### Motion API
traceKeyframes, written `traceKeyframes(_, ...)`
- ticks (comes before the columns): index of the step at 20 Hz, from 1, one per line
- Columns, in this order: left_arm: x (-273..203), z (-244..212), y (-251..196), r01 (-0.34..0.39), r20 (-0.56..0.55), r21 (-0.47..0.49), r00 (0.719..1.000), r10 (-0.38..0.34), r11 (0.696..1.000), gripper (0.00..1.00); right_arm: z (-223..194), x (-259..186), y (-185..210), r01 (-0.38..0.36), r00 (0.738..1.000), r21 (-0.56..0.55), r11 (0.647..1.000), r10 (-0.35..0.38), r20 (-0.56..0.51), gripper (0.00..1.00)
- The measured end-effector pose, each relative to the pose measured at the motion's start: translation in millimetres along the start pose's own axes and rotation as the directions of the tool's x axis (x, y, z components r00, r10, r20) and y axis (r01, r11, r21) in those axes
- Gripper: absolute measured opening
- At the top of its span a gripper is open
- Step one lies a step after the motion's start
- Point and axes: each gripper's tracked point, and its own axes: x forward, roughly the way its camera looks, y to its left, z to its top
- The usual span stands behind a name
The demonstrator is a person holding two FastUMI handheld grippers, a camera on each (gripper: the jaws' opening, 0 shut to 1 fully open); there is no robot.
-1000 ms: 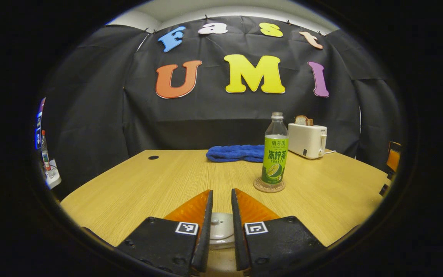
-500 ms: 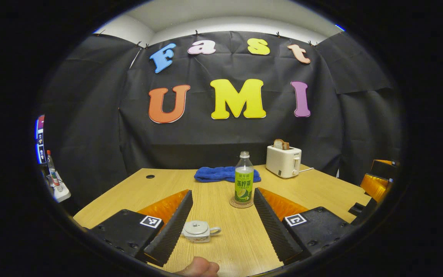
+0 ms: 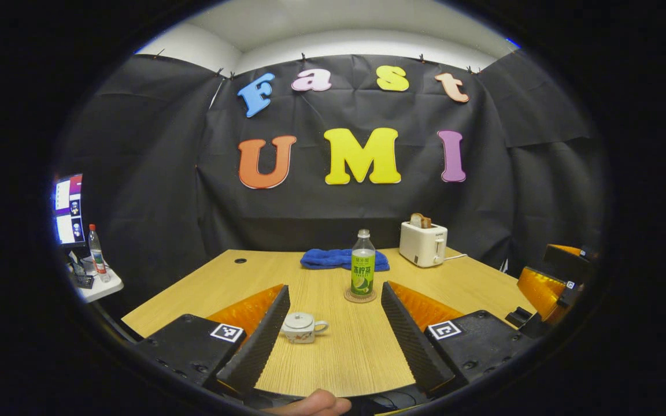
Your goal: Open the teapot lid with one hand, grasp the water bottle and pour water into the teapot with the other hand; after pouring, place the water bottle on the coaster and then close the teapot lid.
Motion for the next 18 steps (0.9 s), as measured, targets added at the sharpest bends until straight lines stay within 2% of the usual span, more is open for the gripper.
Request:
traceKeyframes(3, -3.7, 12.4, -2.0, 0.014, 0.044, -0.014, 0.999, -0.013, 1.000, 1.00, -3.0, -0.5, -6.6, 0.021, 1.000, 0.017, 1.000, -0.021, -0.019, 0.97)
traceKeyframes(7, -2.8, 6.9, -3.6, 0.017, 0.045, -0.011, 0.999, -0.017, 1.000, 0.99, -3.7, 0.1, -25.1, 0.068, 0.997, 0.046, 0.997, -0.067, -0.029, 0.95)
traceKeyframes(18, 3.1, -1.0, -5.1, 0.004, 0.036, 0.020, 0.999, -0.005, 1.000, 1.00, -7.6, 5.4, -23.4, 0.049, 0.998, 0.037, 0.998, -0.048, -0.036, 0.95)
